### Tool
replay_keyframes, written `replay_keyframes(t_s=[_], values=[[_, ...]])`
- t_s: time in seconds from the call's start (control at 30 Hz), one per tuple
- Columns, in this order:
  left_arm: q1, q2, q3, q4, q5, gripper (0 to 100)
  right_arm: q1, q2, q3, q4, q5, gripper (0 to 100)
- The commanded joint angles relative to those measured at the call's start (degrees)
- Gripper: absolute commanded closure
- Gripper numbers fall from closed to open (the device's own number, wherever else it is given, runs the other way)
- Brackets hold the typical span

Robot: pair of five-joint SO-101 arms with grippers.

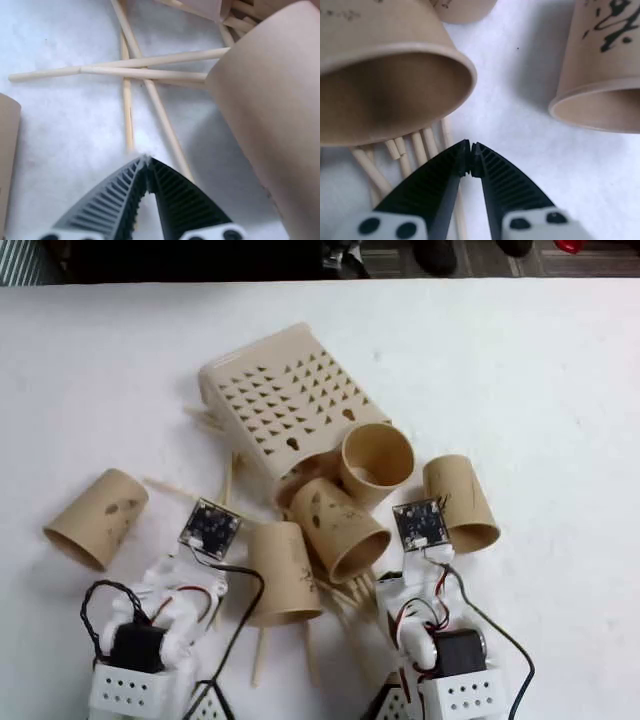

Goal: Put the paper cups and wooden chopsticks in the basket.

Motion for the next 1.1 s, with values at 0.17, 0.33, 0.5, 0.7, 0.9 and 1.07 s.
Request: replay_keyframes(t_s=[0.17, 0.33, 0.5, 0.7, 0.9, 1.07], values=[[0.31, -0.13, -0.26, 0.26, -0.35, 97, 0.66, -0.48, 0.53, 0.40, -0.09, 98.1], [1.27, -0.13, -0.26, 0.26, -0.09, 97, 0.22, -0.40, 0.53, 0.40, -0.09, 98.1], [2.07, -0.13, -0.26, 0.26, -0.26, 97, 0.31, -0.40, 0.53, 0.40, -0.09, 98.1], [1.89, -0.13, -0.26, 0.26, -0.35, 97, 1.10, -0.57, -3.78, 0.40, 0.00, 98.1], [1.80, -0.22, -0.62, -0.09, -0.44, 97, 2.15, -0.57, -12.66, -3.47, 0.09, 97.8], [-0.92, -0.22, -2.55, 0.18, -0.44, 97, 2.59, -0.48, -18.02, -8.13, 12.66, 86.1]])
